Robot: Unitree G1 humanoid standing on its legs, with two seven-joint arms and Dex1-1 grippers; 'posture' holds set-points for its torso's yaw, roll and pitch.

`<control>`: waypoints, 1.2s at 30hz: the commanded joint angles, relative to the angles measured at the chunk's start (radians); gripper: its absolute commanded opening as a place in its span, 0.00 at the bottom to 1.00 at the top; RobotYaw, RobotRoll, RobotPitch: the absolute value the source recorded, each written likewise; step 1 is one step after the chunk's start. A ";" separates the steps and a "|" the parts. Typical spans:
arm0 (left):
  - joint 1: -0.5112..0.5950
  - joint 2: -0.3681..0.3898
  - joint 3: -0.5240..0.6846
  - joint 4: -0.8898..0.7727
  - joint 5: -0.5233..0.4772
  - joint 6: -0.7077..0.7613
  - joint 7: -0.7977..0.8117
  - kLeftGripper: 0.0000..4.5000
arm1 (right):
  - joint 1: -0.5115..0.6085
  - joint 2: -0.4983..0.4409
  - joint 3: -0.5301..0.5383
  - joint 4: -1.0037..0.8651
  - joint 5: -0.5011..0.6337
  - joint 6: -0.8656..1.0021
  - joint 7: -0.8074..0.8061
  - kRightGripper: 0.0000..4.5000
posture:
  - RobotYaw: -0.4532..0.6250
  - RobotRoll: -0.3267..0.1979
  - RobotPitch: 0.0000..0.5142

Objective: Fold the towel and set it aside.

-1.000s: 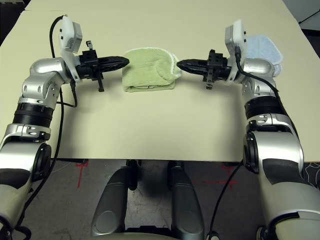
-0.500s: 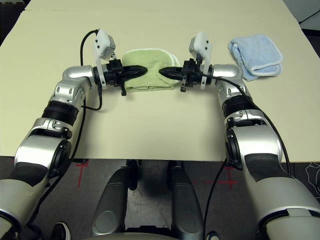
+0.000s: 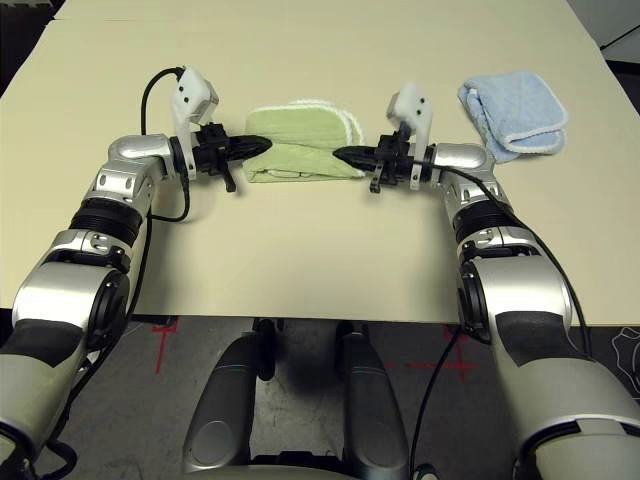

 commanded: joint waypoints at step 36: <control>-0.073 -0.092 -0.009 0.231 0.135 -0.006 0.344 0.00 | -0.001 0.124 0.128 0.087 -0.248 0.090 -0.537 0.00 | 0.49 0.62 0.56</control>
